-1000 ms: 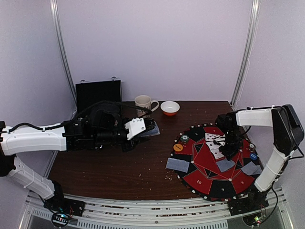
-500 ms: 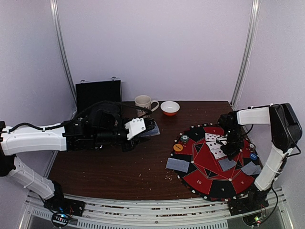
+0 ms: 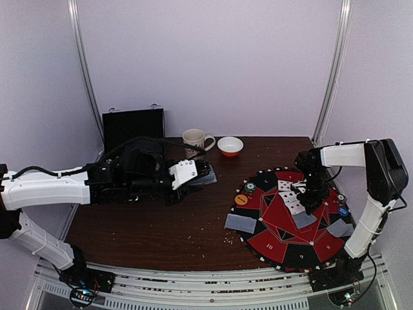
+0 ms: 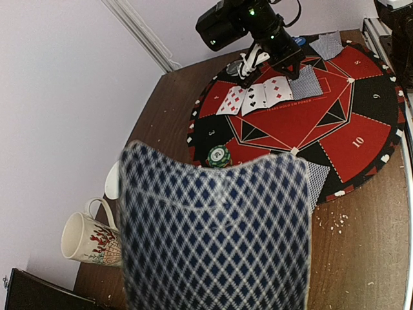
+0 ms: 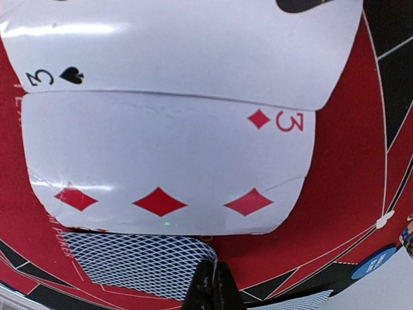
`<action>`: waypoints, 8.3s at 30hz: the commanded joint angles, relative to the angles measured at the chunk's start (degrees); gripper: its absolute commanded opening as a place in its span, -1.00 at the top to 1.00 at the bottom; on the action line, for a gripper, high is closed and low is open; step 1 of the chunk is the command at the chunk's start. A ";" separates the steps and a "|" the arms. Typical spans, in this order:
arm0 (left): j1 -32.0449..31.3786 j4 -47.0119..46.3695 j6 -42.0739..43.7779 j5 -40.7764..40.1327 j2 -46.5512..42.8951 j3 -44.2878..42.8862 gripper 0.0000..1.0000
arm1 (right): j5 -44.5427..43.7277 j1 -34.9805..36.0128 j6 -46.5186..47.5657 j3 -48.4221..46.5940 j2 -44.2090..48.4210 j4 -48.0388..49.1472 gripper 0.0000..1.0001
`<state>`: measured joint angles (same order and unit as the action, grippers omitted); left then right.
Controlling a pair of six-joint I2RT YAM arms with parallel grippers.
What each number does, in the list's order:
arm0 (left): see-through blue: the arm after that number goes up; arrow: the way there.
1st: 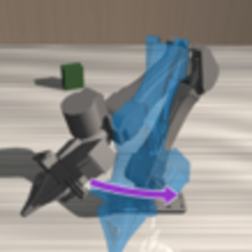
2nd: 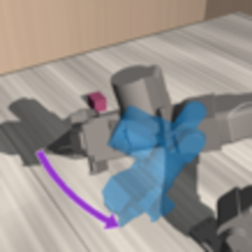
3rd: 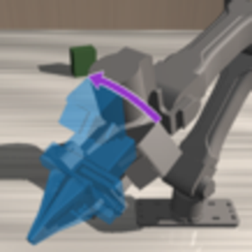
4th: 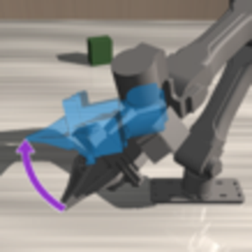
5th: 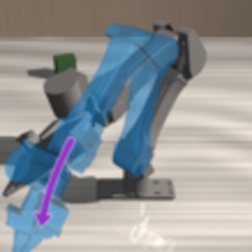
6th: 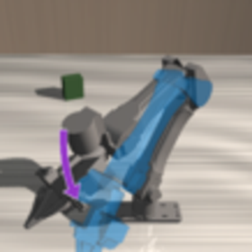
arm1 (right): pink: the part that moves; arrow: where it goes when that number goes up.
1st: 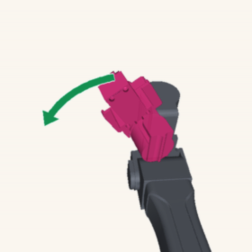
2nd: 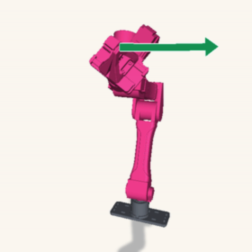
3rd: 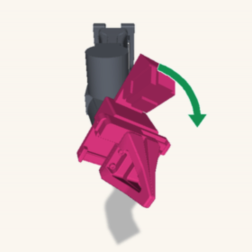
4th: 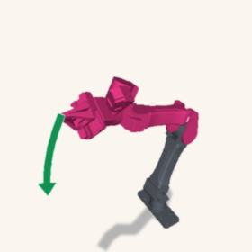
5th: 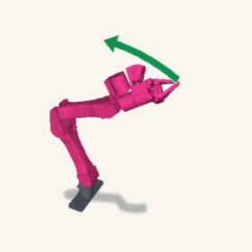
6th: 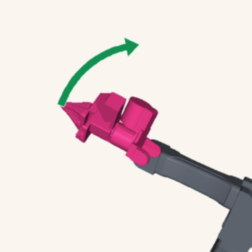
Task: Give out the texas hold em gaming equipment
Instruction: Distribute the poker card in the community card area, then pick up the poker card from the face-down deck piles, then distribute the poker card in the community card area, then adjust the poker card in the community card area, then place the poker card at the center of the board.
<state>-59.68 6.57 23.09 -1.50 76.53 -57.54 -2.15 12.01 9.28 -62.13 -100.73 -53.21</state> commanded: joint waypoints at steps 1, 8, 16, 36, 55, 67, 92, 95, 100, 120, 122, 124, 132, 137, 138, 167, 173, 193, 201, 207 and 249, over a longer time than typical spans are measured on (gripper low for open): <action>-0.26 -2.15 0.69 -0.27 0.36 -0.65 0.36 | -0.92 -0.64 0.23 0.20 -0.70 -0.93 1.00; -0.26 -2.09 0.68 -0.30 0.20 -0.69 0.36 | -3.97 -0.60 -0.55 -0.11 0.42 -1.55 0.70; -0.26 -2.09 0.65 -0.13 0.20 -0.73 0.36 | -5.02 -0.58 -1.01 -3.00 4.56 -3.90 0.09; -0.26 -2.57 0.34 1.16 -0.45 -0.56 0.36 | 36.12 25.76 -36.68 6.47 34.07 69.89 -0.99; -0.26 -3.18 0.20 4.58 -1.56 -0.02 0.35 | 36.17 36.81 -20.35 -4.86 19.96 56.46 -0.79; -0.26 -3.24 0.34 4.21 -1.51 0.13 0.35 | 32.95 38.40 -16.05 -8.92 15.19 50.78 -0.62; -0.26 -3.15 0.32 2.99 -1.12 0.06 0.37 | 27.29 37.88 -12.16 -14.04 19.50 33.52 0.82; -0.26 -3.05 0.30 2.96 -0.95 -0.07 0.37 | 25.32 37.84 -11.05 -15.45 19.85 30.18 1.00; -0.26 -2.96 0.37 2.63 -0.92 -0.13 0.37 | 21.73 36.91 -8.07 -18.22 21.05 22.92 1.00; -0.26 -2.66 0.50 2.01 -0.79 -0.30 0.37 | -6.02 20.61 12.34 2.05 23.15 -13.32 1.00; -0.26 -2.62 0.48 1.95 -0.86 -0.38 0.36 | -3.32 20.09 12.45 3.37 23.44 -11.35 1.00; -0.26 -2.61 0.53 1.85 -0.81 -0.32 0.36 | 0.04 19.22 12.19 4.47 23.22 -9.98 1.00; -0.30 -2.44 0.49 1.87 -0.92 -0.39 0.37 | -1.07 19.02 10.70 11.18 21.19 -8.33 1.00; -0.26 -2.48 0.52 1.91 -0.99 -0.46 0.37 | -4.60 18.52 8.82 13.12 21.84 -6.82 1.00; -0.26 -2.45 0.50 1.93 -0.95 -0.52 0.37 | -4.84 18.35 8.56 13.61 21.81 -6.63 1.00; -0.26 -2.44 0.44 2.11 -0.93 -0.52 0.37 | -10.04 15.29 10.33 16.95 22.68 -2.39 1.00; -0.26 -2.44 0.55 2.00 -1.33 -0.54 0.37 | -10.97 14.14 9.54 17.34 21.18 -3.26 1.00; -0.26 -2.46 0.51 2.33 -1.12 -0.53 0.36 | -17.36 11.22 9.72 14.01 21.75 0.00 0.18; -0.26 -2.35 0.55 1.96 -0.99 -0.57 0.36 | -24.11 3.70 8.54 11.03 11.81 11.10 0.41; -0.26 -2.26 0.65 1.50 -0.94 -0.47 0.36 | -21.96 3.20 8.92 9.97 5.38 13.15 0.50; -0.26 -1.64 0.78 5.61 2.89 0.06 0.35 | -1.65 5.74 4.02 -0.13 28.14 16.92 0.24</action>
<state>-59.68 6.90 23.31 0.78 76.97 -57.32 -10.63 17.39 17.21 -60.58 -77.78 -41.85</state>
